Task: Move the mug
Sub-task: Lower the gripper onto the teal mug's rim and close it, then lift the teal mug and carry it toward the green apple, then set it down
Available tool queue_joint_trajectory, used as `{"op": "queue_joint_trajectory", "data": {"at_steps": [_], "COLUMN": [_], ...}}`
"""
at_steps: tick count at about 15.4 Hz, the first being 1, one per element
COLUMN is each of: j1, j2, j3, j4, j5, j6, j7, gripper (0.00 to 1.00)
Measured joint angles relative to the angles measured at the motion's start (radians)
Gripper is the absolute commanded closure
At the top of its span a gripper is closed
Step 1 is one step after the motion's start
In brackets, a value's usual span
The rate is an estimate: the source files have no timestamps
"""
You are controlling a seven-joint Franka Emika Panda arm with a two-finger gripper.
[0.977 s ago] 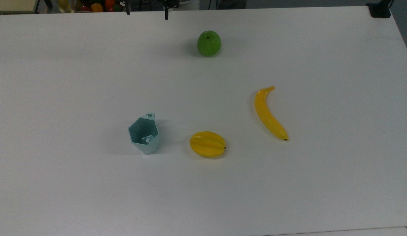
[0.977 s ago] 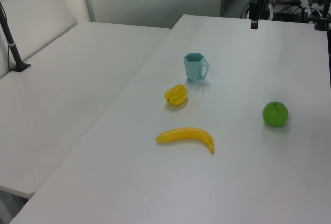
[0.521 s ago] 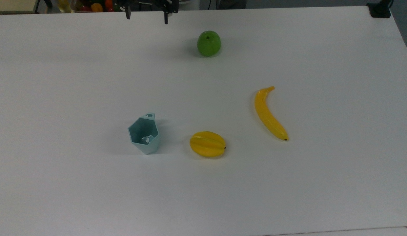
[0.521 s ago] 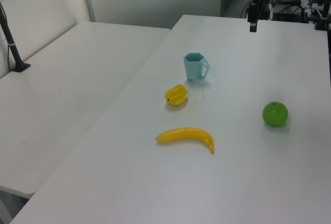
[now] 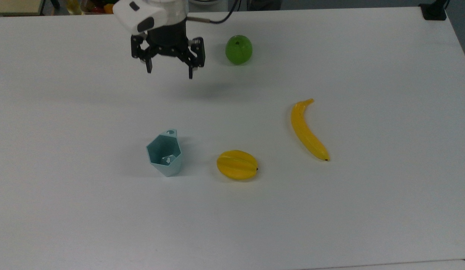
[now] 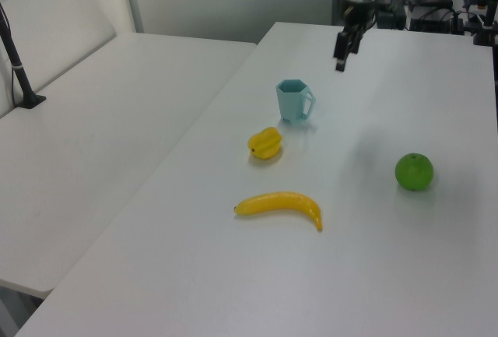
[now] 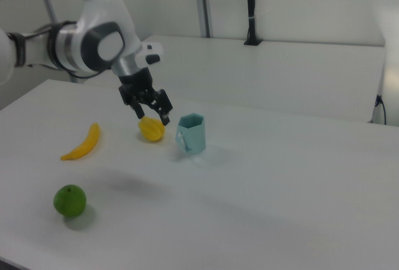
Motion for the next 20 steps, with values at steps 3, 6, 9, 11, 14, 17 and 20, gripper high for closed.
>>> {"op": "queue_joint_trajectory", "data": {"at_steps": [3,6,9,11,14,17,20], "j1": [0.000,0.001,0.002,0.002,0.002,0.002,0.003], "j2": [0.100,0.184,0.241,0.267,0.290,0.297,0.289], "j3": [0.000,0.000,0.000,0.000,0.000,0.000,0.000], "j4": [0.001,0.002,0.003,0.004,0.008,0.012,0.012], "j5": [-0.001,-0.001,-0.018,-0.033,-0.036,-0.036,-0.038], "j6": [0.163,0.279,0.360,0.396,0.442,0.453,0.453], "j7": [0.054,0.075,0.088,0.091,0.091,0.091,0.091], "gripper": [0.03,0.08,0.37,0.59,0.81,0.90,0.91]}}
